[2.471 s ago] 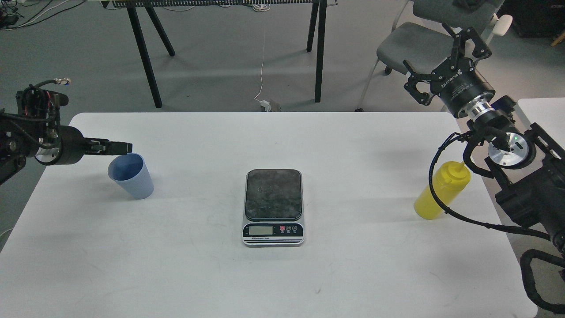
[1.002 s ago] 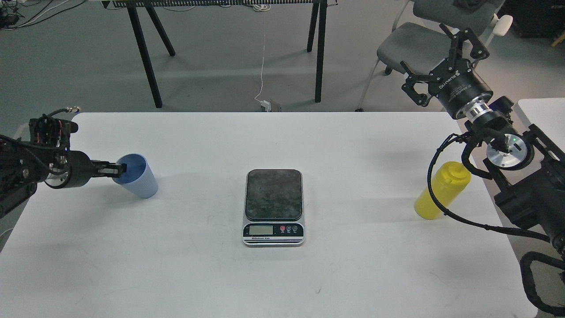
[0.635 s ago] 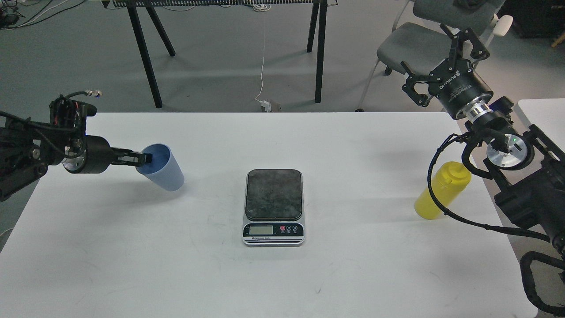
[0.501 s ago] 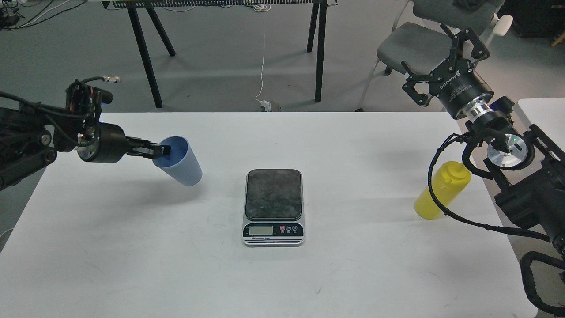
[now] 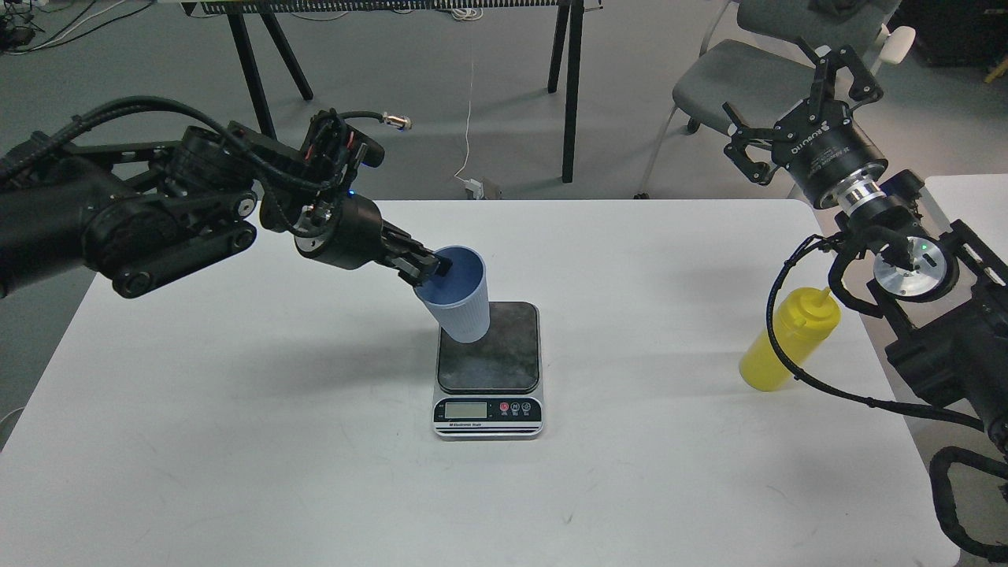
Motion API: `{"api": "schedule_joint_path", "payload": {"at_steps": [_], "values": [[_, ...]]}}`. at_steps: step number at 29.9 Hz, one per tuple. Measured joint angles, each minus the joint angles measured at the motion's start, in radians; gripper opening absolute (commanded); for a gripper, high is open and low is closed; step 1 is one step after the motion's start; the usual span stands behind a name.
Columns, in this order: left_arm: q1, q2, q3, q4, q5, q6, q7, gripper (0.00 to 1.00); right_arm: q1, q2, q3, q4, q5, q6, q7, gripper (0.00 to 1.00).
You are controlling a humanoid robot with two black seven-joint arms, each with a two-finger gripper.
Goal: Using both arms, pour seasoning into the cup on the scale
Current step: 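Carry the blue cup with the left gripper onto the scale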
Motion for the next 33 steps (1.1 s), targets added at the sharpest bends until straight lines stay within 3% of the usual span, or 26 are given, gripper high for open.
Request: {"api": "schedule_joint_path", "payload": {"at_steps": [12, 24, 33], "values": [[0.026, -0.132, 0.011, 0.154, -0.006, 0.005, 0.000, 0.00, 0.001, 0.001, 0.018, -0.001, -0.001, 0.000, 0.000, 1.00], [0.074, -0.180, 0.001, 0.198, -0.008, 0.008, 0.000, 0.01, 0.003, 0.002, 0.019, -0.001, -0.001, 0.000, 0.000, 1.00], [0.075, -0.192, -0.002, 0.222, -0.010, 0.008, 0.000, 0.09, 0.002, 0.006, 0.021, -0.002, -0.001, 0.000, 0.000, 1.00]]}}
